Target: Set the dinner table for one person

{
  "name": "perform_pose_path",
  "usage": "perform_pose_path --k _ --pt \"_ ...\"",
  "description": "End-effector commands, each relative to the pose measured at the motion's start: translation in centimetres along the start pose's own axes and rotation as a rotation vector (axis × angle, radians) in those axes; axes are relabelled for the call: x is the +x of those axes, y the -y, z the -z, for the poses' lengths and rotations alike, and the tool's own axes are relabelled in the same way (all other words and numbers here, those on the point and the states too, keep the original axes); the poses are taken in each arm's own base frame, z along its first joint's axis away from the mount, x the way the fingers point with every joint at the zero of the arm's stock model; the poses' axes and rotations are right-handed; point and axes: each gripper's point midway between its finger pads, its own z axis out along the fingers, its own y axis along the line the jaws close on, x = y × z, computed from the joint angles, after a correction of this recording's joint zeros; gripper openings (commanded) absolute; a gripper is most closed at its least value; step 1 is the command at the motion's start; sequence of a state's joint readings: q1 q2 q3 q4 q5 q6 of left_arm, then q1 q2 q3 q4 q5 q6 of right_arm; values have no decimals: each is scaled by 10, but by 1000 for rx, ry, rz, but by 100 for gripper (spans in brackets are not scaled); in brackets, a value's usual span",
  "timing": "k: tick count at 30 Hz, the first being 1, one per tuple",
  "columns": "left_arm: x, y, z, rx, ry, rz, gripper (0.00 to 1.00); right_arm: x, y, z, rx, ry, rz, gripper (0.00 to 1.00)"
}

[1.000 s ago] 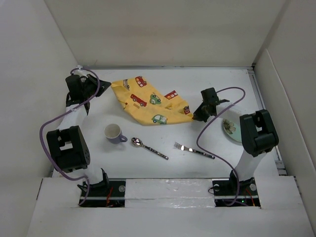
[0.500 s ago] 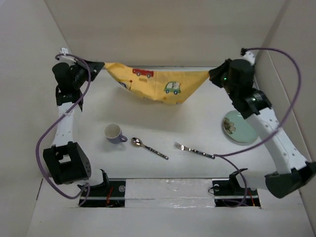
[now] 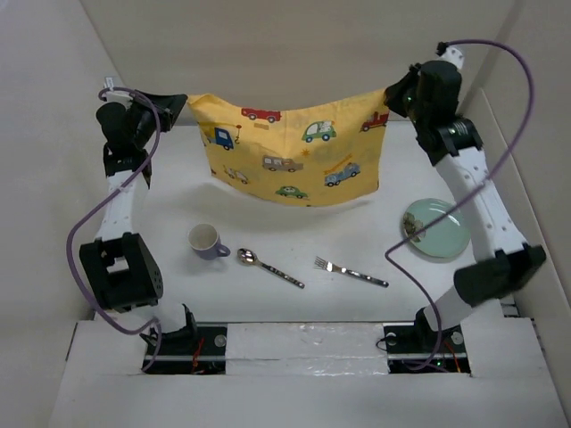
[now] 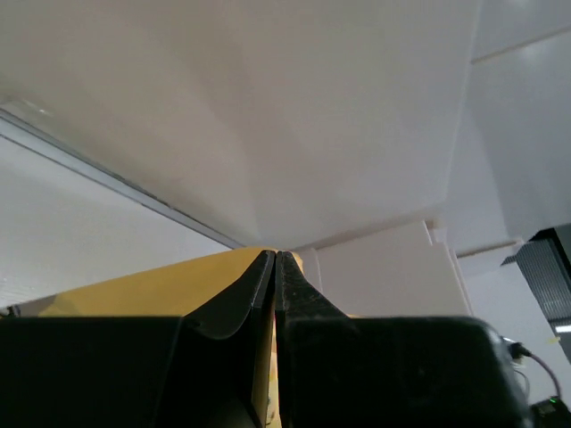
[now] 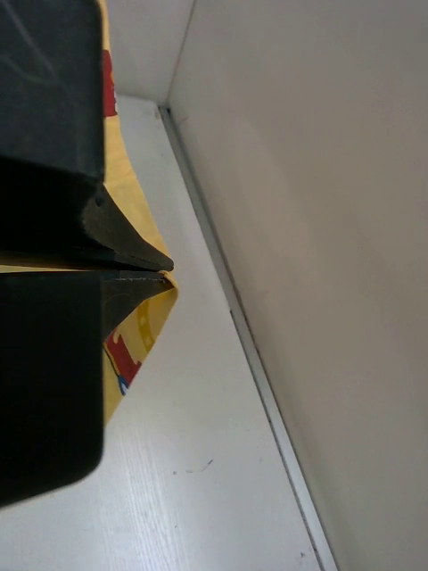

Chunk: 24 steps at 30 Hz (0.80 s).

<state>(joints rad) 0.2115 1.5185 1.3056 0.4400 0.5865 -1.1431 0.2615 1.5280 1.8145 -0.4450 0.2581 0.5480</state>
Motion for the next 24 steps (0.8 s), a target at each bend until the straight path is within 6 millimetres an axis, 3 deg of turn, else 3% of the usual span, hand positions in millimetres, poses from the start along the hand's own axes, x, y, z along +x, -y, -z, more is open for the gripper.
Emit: perform_pose_path --k 1,2,3,4,5,6,8,10,11,12,13,14,15,16,17,18,20,21,22,24 --pt "-24 36 -20 85 57 -49 0 -5 -5 -37 -37 -17 16 0" --pt "-26 42 -24 113 51 -32 0 -34 -20 -36 -67 34 0 0" --pt "-29 51 -32 171 41 -13 0 -44 -25 -49 -78 36 -6 0" --pt "-31 57 -34 203 40 -32 0 -25 -19 -62 -64 -14 0 0" --pt "-33 64 -35 230 36 -6 0 -56 -30 -55 -101 49 -13 0" --pt "-38 82 -34 277 40 -25 0 -59 -31 -63 -116 48 -16 0" --pt "-39 93 -34 312 29 -45 0 -80 -39 -54 -153 89 -20 0" --pt "-41 105 -24 352 30 -70 0 -90 -43 -42 -189 104 -24 0" --pt "-44 103 -18 357 33 -77 0 -90 -38 -42 -188 103 -32 0" --pt "-41 95 -13 345 31 -74 0 -69 -23 -50 -160 49 -32 0" --pt "-39 90 -7 347 22 -90 0 -76 -26 -37 -179 79 -40 0" --pt "-21 53 2 291 -10 -62 0 -22 -3 -47 -163 -23 -37 0" --pt "-21 53 2 291 -9 -67 0 -24 1 -48 -156 -19 -40 0" --pt "-10 42 7 296 -38 -76 0 -19 5 -36 -164 -22 -40 0" --pt "-4 27 12 277 -49 -68 0 2 12 -35 -165 -66 -41 0" --pt "16 -11 18 214 -82 -15 0 50 39 -43 -118 -153 -47 0" --pt "32 -39 29 200 -96 -18 0 88 59 -39 -90 -225 -57 0" --pt "48 -71 35 132 -113 16 0 106 68 -40 -82 -249 -67 0" --pt "55 -93 37 76 -114 7 0 145 91 -39 -35 -324 -72 0" --pt "69 -131 42 -17 -135 14 0 176 108 -37 0 -393 -86 0"
